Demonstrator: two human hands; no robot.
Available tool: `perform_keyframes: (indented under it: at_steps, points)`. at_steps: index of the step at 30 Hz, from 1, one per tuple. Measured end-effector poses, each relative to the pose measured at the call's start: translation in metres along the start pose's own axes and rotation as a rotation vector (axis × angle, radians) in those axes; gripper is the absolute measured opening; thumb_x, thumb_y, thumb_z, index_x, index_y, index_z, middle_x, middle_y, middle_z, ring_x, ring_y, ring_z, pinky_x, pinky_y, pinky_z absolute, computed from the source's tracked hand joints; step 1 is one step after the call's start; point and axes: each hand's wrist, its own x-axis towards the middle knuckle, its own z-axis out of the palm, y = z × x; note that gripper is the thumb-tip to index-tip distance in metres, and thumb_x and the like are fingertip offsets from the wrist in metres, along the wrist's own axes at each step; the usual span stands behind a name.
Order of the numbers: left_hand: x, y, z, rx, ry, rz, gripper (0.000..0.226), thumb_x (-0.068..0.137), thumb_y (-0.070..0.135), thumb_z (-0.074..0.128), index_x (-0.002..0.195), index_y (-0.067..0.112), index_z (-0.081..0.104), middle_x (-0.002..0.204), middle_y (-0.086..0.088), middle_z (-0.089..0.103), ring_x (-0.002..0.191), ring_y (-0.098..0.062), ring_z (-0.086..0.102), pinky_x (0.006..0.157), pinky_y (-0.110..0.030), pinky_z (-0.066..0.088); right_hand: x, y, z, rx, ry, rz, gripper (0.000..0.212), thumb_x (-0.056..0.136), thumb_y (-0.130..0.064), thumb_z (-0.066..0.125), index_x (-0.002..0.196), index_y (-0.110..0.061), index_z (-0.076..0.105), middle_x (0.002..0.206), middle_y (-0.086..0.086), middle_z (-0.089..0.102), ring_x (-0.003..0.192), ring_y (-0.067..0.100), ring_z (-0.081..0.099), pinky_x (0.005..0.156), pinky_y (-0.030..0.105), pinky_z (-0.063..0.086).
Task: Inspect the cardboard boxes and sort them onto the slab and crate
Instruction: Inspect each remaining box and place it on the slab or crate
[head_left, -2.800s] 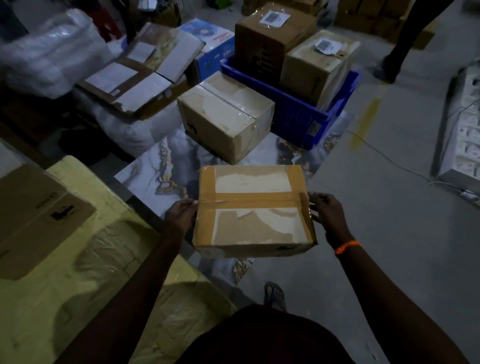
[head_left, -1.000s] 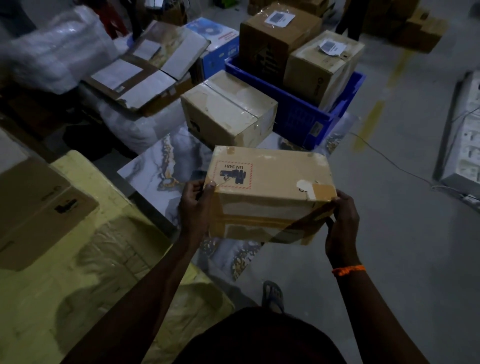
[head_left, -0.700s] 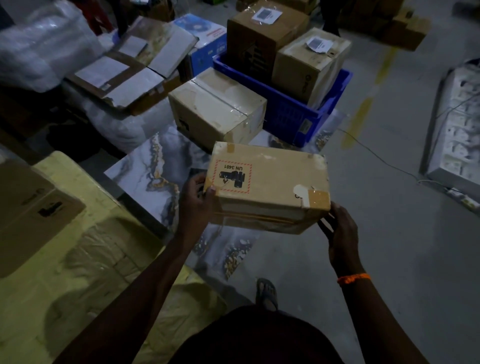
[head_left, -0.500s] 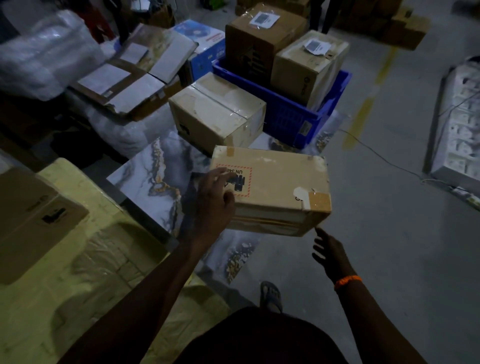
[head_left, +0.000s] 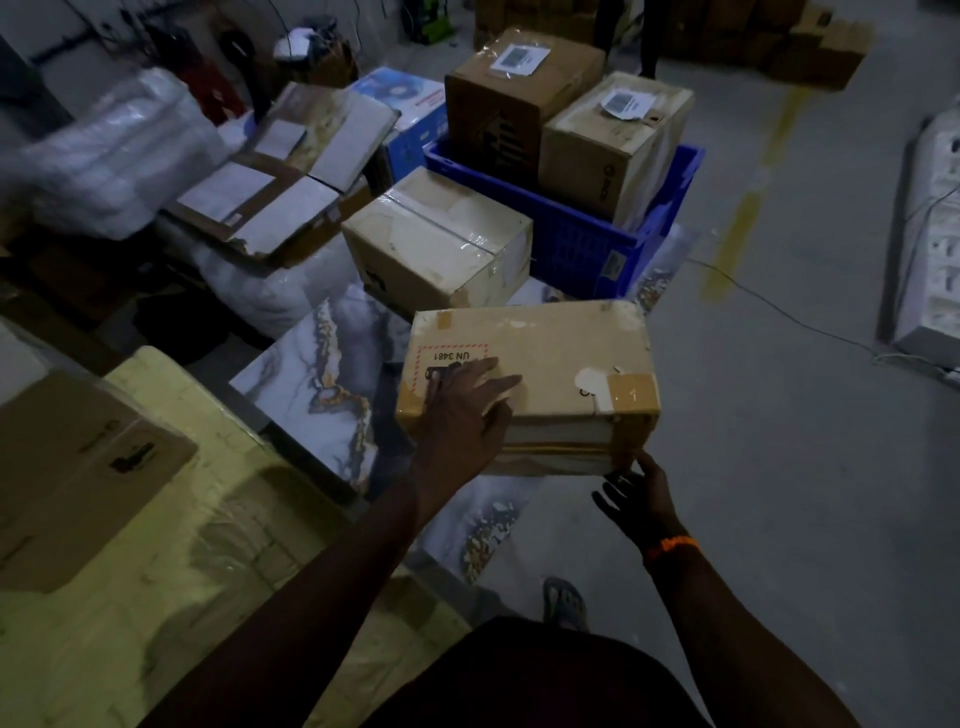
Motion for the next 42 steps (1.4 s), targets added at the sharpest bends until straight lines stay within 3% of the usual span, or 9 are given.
perform_keyframes:
  at_steps: [5, 11, 17, 20, 23, 26, 29, 39, 42]
  points:
    - [-0.006, -0.019, -0.029, -0.123, 0.103, -0.065, 0.047, 0.091, 0.018, 0.045, 0.13, 0.031, 0.067, 0.142, -0.004, 0.056, 0.132, -0.027, 0.049, 0.104, -0.05, 0.047, -0.02, -0.027, 0.02, -0.119, -0.07, -0.214, 0.02, 0.101, -0.039, 0.06, 0.108, -0.023, 0.069, 0.115, 0.009, 0.065, 0.116, 0.033, 0.06, 0.095, 0.044, 0.054]
    - [-0.018, -0.04, -0.058, -0.173, 0.208, -0.129, 0.064, 0.086, -0.018, 0.046, 0.134, 0.02, 0.063, 0.144, -0.009, 0.056, 0.134, -0.024, 0.048, 0.105, -0.006, 0.029, -0.044, -0.048, 0.055, -0.121, -0.154, -0.379, 0.019, 0.103, -0.037, 0.059, 0.111, -0.022, 0.069, 0.112, 0.004, 0.07, 0.119, 0.03, 0.064, 0.096, 0.045, 0.056]
    - [-0.028, -0.045, -0.071, -0.605, 0.315, -0.397, 0.036, 0.1, 0.01, 0.057, 0.13, 0.026, 0.067, 0.133, 0.002, 0.066, 0.126, -0.017, 0.059, 0.107, -0.045, 0.049, -0.076, -0.056, 0.089, -0.114, -0.246, -0.474, 0.045, 0.104, -0.052, 0.05, 0.128, -0.019, 0.069, 0.121, 0.004, 0.073, 0.124, 0.029, 0.064, 0.106, 0.049, 0.052]
    - [-0.028, -0.04, -0.076, -0.891, 0.363, -0.546, 0.03, 0.098, 0.04, 0.055, 0.124, 0.044, 0.068, 0.127, 0.003, 0.07, 0.121, -0.021, 0.063, 0.099, -0.048, 0.053, -0.095, -0.059, 0.1, -0.243, -0.276, -0.551, 0.042, 0.105, -0.055, 0.043, 0.12, -0.029, 0.072, 0.121, -0.001, 0.075, 0.119, 0.023, 0.067, 0.1, 0.043, 0.054]
    - [-0.032, -0.038, -0.074, -1.126, 0.397, -0.687, 0.033, 0.102, 0.041, 0.052, 0.128, 0.028, 0.066, 0.126, -0.009, 0.07, 0.123, -0.031, 0.062, 0.089, -0.043, 0.055, -0.105, -0.06, 0.106, -0.323, -0.245, -0.618, 0.038, 0.105, -0.056, 0.042, 0.111, -0.035, 0.073, 0.116, -0.004, 0.076, 0.116, 0.02, 0.067, 0.102, 0.044, 0.052]
    - [-0.041, -0.038, -0.067, -1.115, 0.355, -0.689, 0.042, 0.09, 0.056, 0.063, 0.123, 0.03, 0.067, 0.123, -0.009, 0.071, 0.118, -0.029, 0.065, 0.097, -0.053, 0.054, -0.104, -0.059, 0.105, -0.366, -0.22, -0.639, 0.039, 0.104, -0.057, 0.044, 0.117, -0.031, 0.071, 0.12, -0.001, 0.074, 0.116, 0.021, 0.067, 0.104, 0.048, 0.052]
    - [-0.041, -0.039, -0.066, -1.068, 0.337, -0.625, 0.017, 0.092, 0.042, 0.067, 0.108, 0.039, 0.071, 0.118, -0.004, 0.074, 0.112, -0.026, 0.069, 0.096, -0.051, 0.054, -0.101, -0.055, 0.099, -0.383, -0.201, -0.645, 0.039, 0.105, -0.053, 0.048, 0.117, -0.027, 0.073, 0.117, -0.002, 0.076, 0.114, 0.022, 0.068, 0.101, 0.048, 0.054]
    - [-0.034, -0.045, -0.073, -1.039, 0.321, -0.646, 0.016, 0.096, 0.028, 0.067, 0.111, 0.025, 0.068, 0.112, -0.007, 0.074, 0.1, -0.024, 0.071, 0.068, -0.029, 0.056, -0.091, -0.052, 0.092, -0.403, -0.194, -0.625, 0.037, 0.103, -0.042, 0.057, 0.115, -0.011, 0.072, 0.112, 0.005, 0.076, 0.114, 0.028, 0.068, 0.099, 0.047, 0.057]
    - [-0.026, -0.046, -0.078, -1.04, 0.334, -0.609, 0.021, 0.097, 0.028, 0.065, 0.117, 0.02, 0.068, 0.113, -0.008, 0.074, 0.104, -0.025, 0.071, 0.082, -0.04, 0.059, -0.095, -0.07, 0.105, -0.471, -0.226, -0.582, 0.032, 0.103, -0.044, 0.056, 0.113, -0.018, 0.071, 0.115, 0.003, 0.075, 0.114, 0.025, 0.068, 0.094, 0.043, 0.056]
